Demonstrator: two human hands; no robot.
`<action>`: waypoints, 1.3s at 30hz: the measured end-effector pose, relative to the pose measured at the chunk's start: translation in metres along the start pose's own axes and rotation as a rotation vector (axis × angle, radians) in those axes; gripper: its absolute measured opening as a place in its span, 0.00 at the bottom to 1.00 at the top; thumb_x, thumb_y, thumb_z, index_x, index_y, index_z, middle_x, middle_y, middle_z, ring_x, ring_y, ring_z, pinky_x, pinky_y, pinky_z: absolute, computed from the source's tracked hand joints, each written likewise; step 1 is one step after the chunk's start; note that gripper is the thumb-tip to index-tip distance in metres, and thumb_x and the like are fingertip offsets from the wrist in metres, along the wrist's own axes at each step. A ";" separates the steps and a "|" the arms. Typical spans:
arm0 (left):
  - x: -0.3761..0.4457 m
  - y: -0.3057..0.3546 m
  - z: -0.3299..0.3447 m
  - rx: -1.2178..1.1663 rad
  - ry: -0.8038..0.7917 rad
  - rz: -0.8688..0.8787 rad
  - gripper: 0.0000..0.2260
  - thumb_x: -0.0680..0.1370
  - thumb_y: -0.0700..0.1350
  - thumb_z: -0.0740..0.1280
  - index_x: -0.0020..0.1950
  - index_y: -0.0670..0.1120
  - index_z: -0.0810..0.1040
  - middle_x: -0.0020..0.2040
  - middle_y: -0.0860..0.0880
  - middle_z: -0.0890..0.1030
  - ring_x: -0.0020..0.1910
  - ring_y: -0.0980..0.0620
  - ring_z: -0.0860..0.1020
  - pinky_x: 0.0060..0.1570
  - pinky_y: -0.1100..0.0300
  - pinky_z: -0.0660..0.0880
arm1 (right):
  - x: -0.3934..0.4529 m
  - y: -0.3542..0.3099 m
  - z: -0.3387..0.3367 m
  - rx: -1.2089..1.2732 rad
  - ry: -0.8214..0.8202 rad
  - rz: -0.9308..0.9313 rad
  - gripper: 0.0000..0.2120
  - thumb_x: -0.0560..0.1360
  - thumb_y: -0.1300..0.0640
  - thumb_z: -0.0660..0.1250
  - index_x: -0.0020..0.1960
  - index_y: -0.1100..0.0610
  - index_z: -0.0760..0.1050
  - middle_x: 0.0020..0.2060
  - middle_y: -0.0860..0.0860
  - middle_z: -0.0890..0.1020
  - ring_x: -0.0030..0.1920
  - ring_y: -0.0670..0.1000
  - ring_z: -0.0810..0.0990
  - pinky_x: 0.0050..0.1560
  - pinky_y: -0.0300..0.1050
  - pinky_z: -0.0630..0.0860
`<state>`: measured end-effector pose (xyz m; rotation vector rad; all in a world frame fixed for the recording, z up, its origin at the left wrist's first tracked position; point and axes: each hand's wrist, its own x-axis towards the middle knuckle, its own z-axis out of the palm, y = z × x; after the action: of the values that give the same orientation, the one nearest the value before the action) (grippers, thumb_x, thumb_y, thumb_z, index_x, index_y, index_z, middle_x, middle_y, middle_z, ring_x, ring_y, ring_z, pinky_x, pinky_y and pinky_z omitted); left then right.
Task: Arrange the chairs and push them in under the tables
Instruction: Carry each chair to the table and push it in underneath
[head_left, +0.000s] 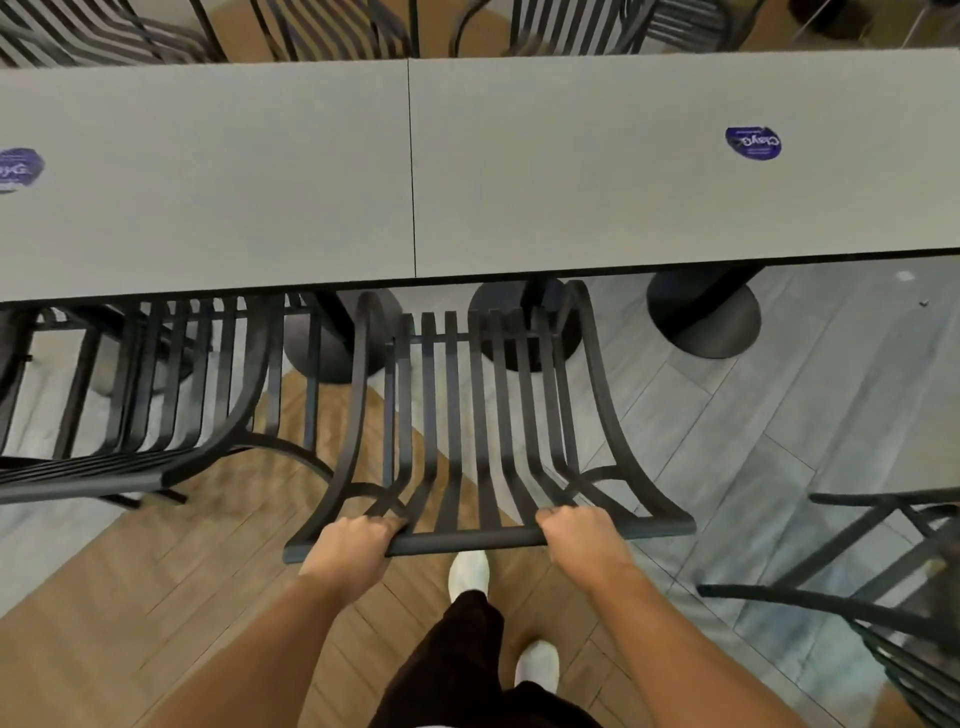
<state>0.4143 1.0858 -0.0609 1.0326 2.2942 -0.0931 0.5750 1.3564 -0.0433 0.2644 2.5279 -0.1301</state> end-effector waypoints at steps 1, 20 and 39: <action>0.007 -0.005 -0.005 -0.009 -0.002 0.004 0.20 0.83 0.48 0.62 0.75 0.60 0.69 0.60 0.56 0.81 0.57 0.52 0.80 0.58 0.55 0.77 | 0.007 0.000 -0.005 -0.003 -0.003 -0.003 0.14 0.80 0.63 0.59 0.64 0.57 0.74 0.54 0.55 0.83 0.54 0.60 0.82 0.53 0.53 0.78; 0.088 -0.029 -0.068 -0.019 0.016 -0.018 0.19 0.83 0.45 0.61 0.73 0.58 0.72 0.60 0.53 0.81 0.55 0.50 0.81 0.57 0.52 0.79 | 0.086 0.025 -0.067 0.052 0.045 0.080 0.13 0.81 0.60 0.62 0.63 0.53 0.76 0.54 0.51 0.83 0.54 0.55 0.81 0.52 0.49 0.76; 0.084 -0.004 -0.083 -0.201 -0.127 -0.153 0.19 0.77 0.49 0.73 0.68 0.55 0.78 0.53 0.53 0.80 0.51 0.51 0.79 0.55 0.50 0.81 | 0.070 0.053 -0.084 0.339 -0.066 0.104 0.31 0.73 0.41 0.75 0.72 0.50 0.72 0.61 0.50 0.79 0.61 0.53 0.77 0.58 0.51 0.77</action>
<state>0.3270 1.1632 -0.0412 0.7289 2.2117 0.0105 0.4841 1.4317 -0.0157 0.5148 2.4108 -0.5195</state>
